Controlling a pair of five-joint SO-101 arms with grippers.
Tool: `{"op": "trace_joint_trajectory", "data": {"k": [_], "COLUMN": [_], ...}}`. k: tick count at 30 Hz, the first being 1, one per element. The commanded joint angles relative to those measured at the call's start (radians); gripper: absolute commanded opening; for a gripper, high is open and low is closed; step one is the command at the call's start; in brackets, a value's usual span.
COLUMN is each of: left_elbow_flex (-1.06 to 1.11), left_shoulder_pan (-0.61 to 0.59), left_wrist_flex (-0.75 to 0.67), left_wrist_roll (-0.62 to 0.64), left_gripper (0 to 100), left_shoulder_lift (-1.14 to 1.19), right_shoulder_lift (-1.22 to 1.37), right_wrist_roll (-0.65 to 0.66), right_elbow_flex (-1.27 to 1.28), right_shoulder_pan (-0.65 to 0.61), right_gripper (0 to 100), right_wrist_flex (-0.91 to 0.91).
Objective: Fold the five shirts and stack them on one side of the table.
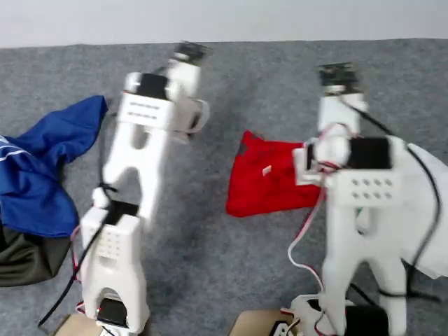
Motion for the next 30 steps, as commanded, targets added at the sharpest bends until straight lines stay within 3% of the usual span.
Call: {"op": "trace_joint_trajectory", "data": {"k": [1, 7, 15, 22, 27, 30], "left_elbow_flex": [0.035, 0.289, 0.565, 0.61, 0.61, 0.61], "left_shoulder_pan": [-0.094, -0.107, -0.107, -0.104, -0.103, -0.104], "left_wrist_flex": [0.026, 0.025, 0.02, 0.005, 0.005, 0.006], "left_wrist_roll": [-0.008, -0.069, -0.109, -0.104, -0.104, -0.104], "left_gripper": [1, 1, 1, 1, 1, 1], "left_shoulder_lift": [-0.137, -0.399, -0.667, -0.689, -0.689, -0.689], "right_shoulder_lift": [0.054, 0.185, 0.377, 0.452, 0.481, 0.481], "right_wrist_roll": [-0.012, 0.161, 0.347, 0.454, 0.462, 0.574], "right_elbow_flex": [-0.069, -0.123, -0.155, -0.155, -0.155, -0.155], "right_shoulder_pan": [-0.102, -0.156, -0.101, -0.067, -0.007, 0.045], "right_gripper": [18.5, 22.0, 21.9, 9.5, 4.9, 3.0], "right_wrist_flex": [0.033, 0.027, 0.027, 0.027, 0.027, 0.035]}}
